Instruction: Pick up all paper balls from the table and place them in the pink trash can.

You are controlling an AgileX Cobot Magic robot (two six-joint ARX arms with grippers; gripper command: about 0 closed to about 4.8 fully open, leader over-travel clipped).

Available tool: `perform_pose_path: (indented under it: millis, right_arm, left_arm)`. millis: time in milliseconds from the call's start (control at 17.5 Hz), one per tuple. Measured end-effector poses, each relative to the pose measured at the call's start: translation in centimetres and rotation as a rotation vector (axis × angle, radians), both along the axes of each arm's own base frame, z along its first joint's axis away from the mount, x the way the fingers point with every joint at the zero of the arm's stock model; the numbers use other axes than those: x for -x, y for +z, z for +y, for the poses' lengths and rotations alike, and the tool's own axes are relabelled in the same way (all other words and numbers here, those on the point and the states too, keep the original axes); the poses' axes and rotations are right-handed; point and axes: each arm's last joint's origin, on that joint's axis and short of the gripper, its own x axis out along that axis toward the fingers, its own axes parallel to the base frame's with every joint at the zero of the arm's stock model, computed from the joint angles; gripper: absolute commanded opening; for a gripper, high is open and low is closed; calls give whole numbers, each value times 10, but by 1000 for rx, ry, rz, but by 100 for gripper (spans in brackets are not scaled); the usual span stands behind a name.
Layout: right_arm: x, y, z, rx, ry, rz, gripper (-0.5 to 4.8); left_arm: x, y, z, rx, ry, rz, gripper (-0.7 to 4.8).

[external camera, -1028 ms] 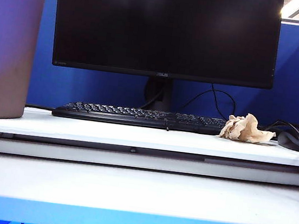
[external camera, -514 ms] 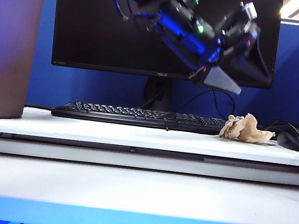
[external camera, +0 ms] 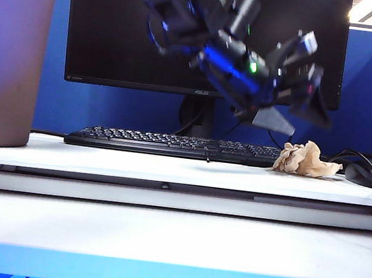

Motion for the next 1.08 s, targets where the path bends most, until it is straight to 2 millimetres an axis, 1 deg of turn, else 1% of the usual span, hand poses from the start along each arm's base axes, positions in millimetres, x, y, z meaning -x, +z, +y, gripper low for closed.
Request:
perform_pose_path:
  millis: [171,228,286,343,400,457,514,742,799,857,914,971,1028,1085]
  right_arm:
    - [1,7,2,-6,61,-41,-5]
    - [2,11,2,-6,69,-54,-5]
    - [3,13,2,-6,76,-62,-5]
    - [3,15,2,-6,80,-66,-5]
    - [3,17,2,-7,90,-71,-5]
    - [4,18,3,-4,100,-75,-5]
    - [4,18,3,-4,102,-74,-5]
    - [4,18,3,-4,102,-75,-5]
    - [4,18,3,-5,111,-75,-5]
    - [4,18,4,-8,142,-82,-5]
    - [5,21,5,-10,189,-105,-5]
    - [6,24,6,-9,236,-142,-5]
    - [7,29,8,-5,309,-197,-5]
    - [9,35,10,3,380,-259,-5]
  left_arm:
    - [-9,-25,-6,-13,54,-26,403]
    - [-11,-32,-7,-23,73,-30,402]
    - [-12,-35,-8,-22,81,-36,388]
    - [-13,-38,-8,-23,88,-41,306]
    - [-14,-42,-9,-26,93,-42,97]
    - [-15,-44,-9,-32,104,-42,3]
    - [-15,-45,-9,-37,114,-45,-6]
    - [-13,-41,-9,-39,118,-39,-6]
    - [-10,-35,-8,-48,116,-30,-6]
    - [-6,-22,-6,-47,114,-32,-6]
    - [-2,-5,-2,-38,113,-44,-6]
    - [2,13,2,-23,115,-61,-6]
    - [7,41,9,9,138,-109,-6]
    - [13,64,16,23,164,-154,-6]
